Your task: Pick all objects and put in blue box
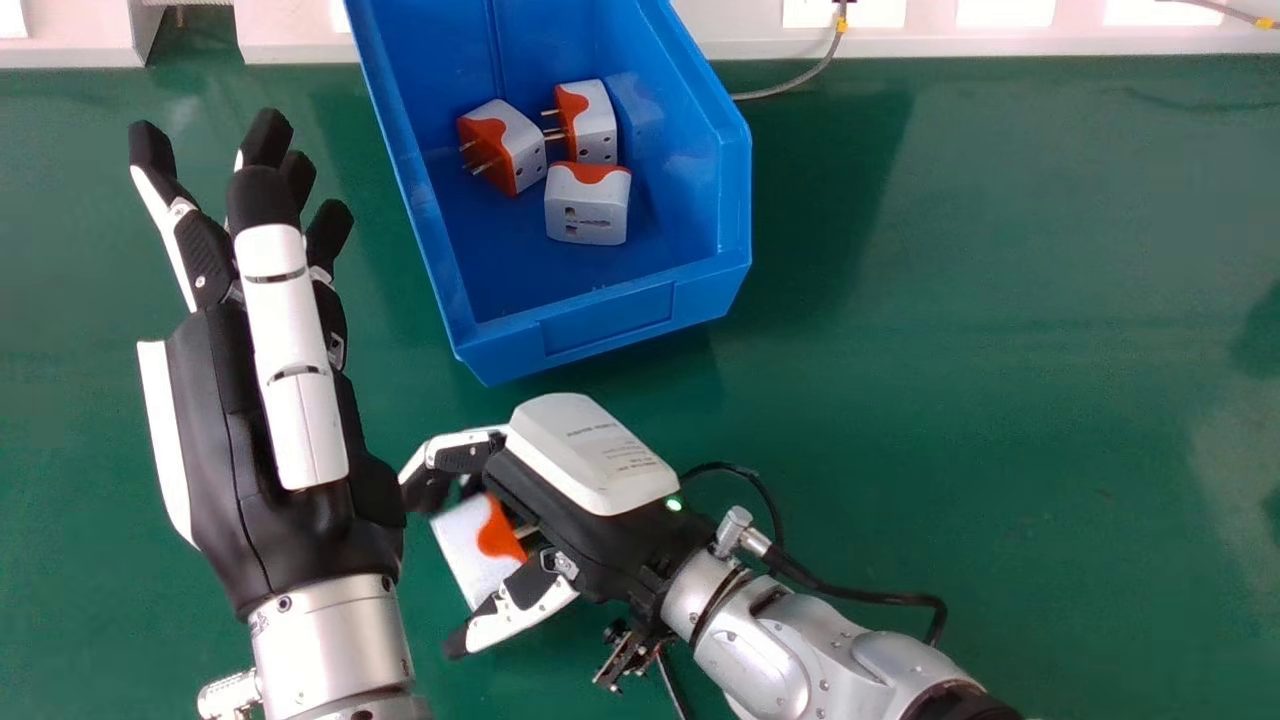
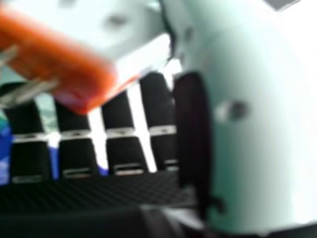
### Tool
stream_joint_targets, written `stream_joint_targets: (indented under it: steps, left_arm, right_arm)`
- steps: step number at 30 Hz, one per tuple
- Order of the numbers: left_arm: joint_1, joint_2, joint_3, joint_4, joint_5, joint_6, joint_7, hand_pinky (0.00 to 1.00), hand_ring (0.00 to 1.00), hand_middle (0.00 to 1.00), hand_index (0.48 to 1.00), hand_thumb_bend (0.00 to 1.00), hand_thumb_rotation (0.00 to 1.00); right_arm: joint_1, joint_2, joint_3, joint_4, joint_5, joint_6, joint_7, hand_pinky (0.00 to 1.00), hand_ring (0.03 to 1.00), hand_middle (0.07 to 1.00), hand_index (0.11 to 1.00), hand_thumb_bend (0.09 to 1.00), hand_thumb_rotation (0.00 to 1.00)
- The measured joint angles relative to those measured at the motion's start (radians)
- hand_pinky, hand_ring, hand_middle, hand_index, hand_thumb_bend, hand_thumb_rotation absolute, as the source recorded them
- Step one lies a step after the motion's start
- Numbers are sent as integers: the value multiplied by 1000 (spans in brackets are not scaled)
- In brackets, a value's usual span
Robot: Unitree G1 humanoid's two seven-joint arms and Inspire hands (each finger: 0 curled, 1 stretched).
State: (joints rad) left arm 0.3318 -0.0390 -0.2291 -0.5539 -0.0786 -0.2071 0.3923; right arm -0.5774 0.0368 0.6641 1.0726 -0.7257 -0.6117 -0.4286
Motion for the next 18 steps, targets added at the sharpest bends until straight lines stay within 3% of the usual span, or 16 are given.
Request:
stream_joint_targets:
  steps: [18]
  left_arm:
    - [-1, 0, -3, -1, 2, 7, 7, 912, 940, 922, 904, 580, 826]
  right_arm:
    - [16, -11, -16, -25, 10, -37, -4, 351, 414, 498, 452, 500, 0]
